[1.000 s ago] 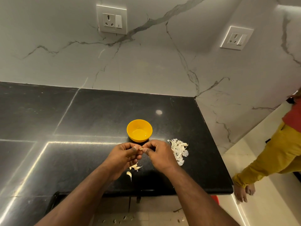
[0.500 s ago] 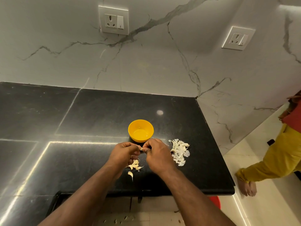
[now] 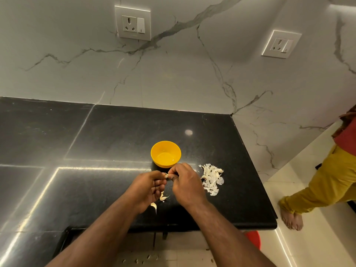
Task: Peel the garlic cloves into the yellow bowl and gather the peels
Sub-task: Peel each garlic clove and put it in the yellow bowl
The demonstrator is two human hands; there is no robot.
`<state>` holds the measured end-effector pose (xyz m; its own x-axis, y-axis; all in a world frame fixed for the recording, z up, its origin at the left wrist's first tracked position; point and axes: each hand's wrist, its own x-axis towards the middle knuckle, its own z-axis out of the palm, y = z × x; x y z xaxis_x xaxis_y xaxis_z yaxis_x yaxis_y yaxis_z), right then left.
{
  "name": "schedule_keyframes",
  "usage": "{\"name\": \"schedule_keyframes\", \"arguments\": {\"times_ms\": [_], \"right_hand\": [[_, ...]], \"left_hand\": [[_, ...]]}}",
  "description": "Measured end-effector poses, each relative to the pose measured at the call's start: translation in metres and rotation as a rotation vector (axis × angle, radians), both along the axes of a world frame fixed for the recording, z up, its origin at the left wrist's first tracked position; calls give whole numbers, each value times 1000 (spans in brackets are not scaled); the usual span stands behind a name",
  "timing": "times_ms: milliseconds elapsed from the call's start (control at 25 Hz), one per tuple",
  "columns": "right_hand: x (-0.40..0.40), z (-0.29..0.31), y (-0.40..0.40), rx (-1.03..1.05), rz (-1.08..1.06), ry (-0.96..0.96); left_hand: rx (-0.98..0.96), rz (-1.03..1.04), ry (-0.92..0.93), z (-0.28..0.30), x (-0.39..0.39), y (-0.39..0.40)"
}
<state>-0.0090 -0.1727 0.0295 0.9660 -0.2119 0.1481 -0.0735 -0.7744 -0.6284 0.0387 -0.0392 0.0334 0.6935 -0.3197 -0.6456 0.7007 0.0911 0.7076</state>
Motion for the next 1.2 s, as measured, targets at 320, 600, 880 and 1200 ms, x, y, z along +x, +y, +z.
{"name": "schedule_keyframes", "arguments": {"times_ms": [320, 600, 880, 1200], "right_hand": [[4, 4, -7, 250, 37, 117], [5, 0, -5, 336, -93, 80], [4, -3, -1, 546, -172, 69], [1, 3, -1, 683, -139, 109]], "left_hand": [[-22, 38, -100, 7, -2, 3], [-63, 64, -77, 11, -6, 0], [-107, 122, -126, 6, -5, 0], [-187, 184, -120, 5, -8, 2]]}}
